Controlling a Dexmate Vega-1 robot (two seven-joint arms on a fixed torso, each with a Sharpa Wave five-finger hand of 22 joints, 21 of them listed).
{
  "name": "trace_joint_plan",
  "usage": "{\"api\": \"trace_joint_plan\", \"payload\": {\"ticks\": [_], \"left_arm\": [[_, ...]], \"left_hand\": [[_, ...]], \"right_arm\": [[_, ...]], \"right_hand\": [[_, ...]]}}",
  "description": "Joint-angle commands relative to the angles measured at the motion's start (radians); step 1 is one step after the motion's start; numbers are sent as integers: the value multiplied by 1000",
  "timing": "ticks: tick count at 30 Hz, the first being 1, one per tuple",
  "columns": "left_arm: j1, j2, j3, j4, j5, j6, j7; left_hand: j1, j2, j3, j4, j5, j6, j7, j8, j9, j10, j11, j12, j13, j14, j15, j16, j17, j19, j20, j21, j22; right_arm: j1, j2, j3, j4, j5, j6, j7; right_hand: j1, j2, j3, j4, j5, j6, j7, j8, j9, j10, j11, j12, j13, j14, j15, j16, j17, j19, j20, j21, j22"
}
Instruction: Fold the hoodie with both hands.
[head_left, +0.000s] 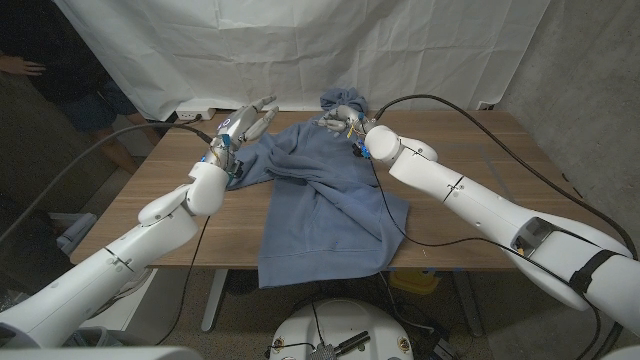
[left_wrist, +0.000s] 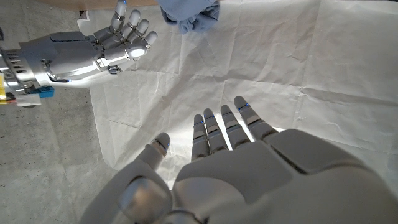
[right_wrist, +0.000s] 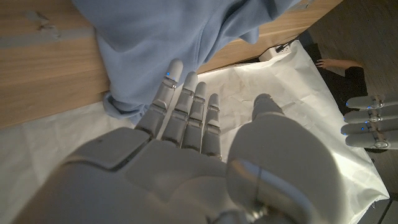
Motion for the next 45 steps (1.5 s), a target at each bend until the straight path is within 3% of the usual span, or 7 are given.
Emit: {"api": "trace_joint_plan", "payload": {"ticks": [1,8,11,18,28,39,45], "left_arm": [[-87,-58,45,88,-58,-114,-11],[-90,-82,28,120,-136,-163,-19],[-79,-88,13,118,-169,-158,-20],[-42,-97,-27,104,-256,-135,-22],[-1,-95,-70,86,-322,-87,2],[8,-109,-90,108,-403,-108,1],[1,-119,-93,128,-442,-117,-2]], "left_hand": [[1,55,4,2,-3,-5,0,6,0,-3,-3,3,4,5,-14,1,2,7,-4,-3,2],[0,52,3,2,-3,-10,-13,6,0,-15,5,-1,4,-3,-3,-1,2,-4,28,-9,2],[-1,50,2,3,-4,-11,-14,6,0,-20,10,-2,4,-6,3,-1,2,-8,33,-11,2],[-9,42,-5,6,-5,-7,4,9,0,-29,29,-3,4,-10,20,0,4,-18,55,-17,3],[-18,37,-13,12,-6,2,15,12,1,-3,52,9,4,8,32,9,6,-10,62,-16,5],[-26,36,-21,17,-5,9,19,13,1,29,70,20,5,43,42,20,8,1,68,-13,6],[-29,36,-24,18,-5,17,24,15,1,52,73,27,6,58,45,23,9,9,73,-11,6]], "right_arm": [[-59,-107,-35,-214,-169,-226,-37],[-80,-136,-64,-287,-248,-347,-35],[-81,-142,-92,-313,-295,-412,-33],[-104,-148,-118,-347,-345,-507,-39],[-146,-159,-152,-386,-376,-650,-65],[-121,-162,-259,-405,-400,-848,-110],[-154,-156,-251,-406,-385,-891,-140]], "right_hand": [[-14,-4,-3,1,-3,4,-1,6,1,-4,-1,-4,-1,-11,3,-7,-3,-12,4,-8,1],[-49,-15,-18,12,-4,5,0,8,-1,-12,-2,-13,-6,-31,4,-19,-7,-34,8,-25,1],[-65,-20,-24,17,-3,5,0,10,-3,-14,-3,-16,-8,-38,2,-24,-9,-40,26,-33,1],[-87,-30,-35,22,-2,7,-3,11,-4,-16,-4,-20,-11,-48,-2,-31,-13,-48,33,-43,1],[-110,-41,-47,29,0,8,-4,13,-6,-18,-7,-24,-14,-54,-3,-36,-16,-57,35,-54,0],[-141,-55,-63,37,3,19,-6,18,-7,-14,-9,-26,-17,-50,-13,-38,-20,-57,36,-65,0],[-154,-58,-69,41,5,27,-6,22,-8,-7,-10,-25,-19,-48,-18,-38,-22,-57,33,-69,1]]}}
